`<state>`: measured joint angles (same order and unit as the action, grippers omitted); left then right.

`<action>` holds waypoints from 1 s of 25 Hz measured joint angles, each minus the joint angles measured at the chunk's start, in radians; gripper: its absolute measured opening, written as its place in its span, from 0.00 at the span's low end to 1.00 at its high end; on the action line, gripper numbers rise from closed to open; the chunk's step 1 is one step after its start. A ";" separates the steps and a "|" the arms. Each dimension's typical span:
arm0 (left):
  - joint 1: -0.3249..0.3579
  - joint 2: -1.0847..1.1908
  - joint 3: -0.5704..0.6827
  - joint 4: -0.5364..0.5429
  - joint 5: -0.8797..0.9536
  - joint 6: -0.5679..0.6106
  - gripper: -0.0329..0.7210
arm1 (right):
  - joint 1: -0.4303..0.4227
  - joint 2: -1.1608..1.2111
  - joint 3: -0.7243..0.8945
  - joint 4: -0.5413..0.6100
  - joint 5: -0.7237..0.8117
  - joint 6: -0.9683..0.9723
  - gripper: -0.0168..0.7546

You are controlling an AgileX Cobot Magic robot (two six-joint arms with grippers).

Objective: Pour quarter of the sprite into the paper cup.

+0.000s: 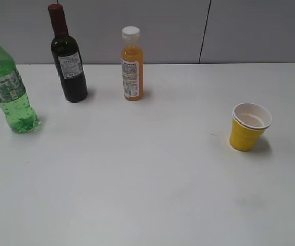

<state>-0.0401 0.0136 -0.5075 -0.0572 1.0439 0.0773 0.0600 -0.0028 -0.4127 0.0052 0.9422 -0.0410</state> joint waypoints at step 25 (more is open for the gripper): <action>0.000 0.000 0.000 0.000 0.000 0.000 0.82 | 0.000 0.162 -0.024 0.001 -0.369 -0.004 0.85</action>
<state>-0.0401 0.0136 -0.5075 -0.0572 1.0439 0.0773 0.0600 0.1593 -0.4368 0.0061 0.5737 -0.0451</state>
